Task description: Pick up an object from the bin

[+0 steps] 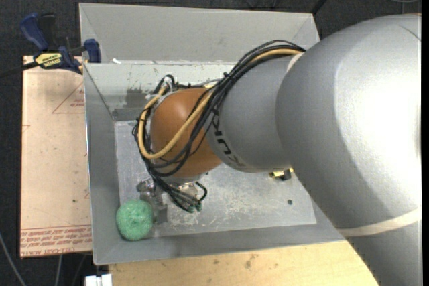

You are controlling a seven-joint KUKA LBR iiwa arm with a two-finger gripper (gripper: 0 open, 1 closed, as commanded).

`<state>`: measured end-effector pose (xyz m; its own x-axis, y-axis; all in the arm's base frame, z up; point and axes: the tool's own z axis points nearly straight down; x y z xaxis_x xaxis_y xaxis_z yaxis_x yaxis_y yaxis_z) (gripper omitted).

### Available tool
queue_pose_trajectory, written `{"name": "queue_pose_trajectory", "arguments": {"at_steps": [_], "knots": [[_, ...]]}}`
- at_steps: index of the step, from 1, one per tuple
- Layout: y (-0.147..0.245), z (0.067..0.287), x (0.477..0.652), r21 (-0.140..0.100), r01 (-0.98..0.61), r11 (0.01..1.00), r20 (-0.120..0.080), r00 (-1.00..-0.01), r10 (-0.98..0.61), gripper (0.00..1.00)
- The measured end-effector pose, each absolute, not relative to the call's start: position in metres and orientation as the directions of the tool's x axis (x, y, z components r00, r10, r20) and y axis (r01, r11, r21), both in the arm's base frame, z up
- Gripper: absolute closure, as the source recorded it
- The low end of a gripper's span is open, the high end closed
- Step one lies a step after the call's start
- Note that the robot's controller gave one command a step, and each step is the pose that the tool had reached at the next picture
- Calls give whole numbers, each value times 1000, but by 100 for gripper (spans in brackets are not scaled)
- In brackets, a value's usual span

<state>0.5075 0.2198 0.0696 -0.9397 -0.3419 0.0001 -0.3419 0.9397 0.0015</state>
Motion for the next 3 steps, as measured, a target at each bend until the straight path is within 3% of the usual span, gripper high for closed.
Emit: {"name": "queue_pose_trajectory", "arguments": {"at_steps": [1, 2, 3], "knots": [[220, 70, 508, 2, -341, 940, 0, -940, -341, 100], [214, 120, 500, 1, -364, 931, 6, -931, -364, 100], [189, 97, 520, 1, -395, 919, -2, -919, -395, 0]]}}
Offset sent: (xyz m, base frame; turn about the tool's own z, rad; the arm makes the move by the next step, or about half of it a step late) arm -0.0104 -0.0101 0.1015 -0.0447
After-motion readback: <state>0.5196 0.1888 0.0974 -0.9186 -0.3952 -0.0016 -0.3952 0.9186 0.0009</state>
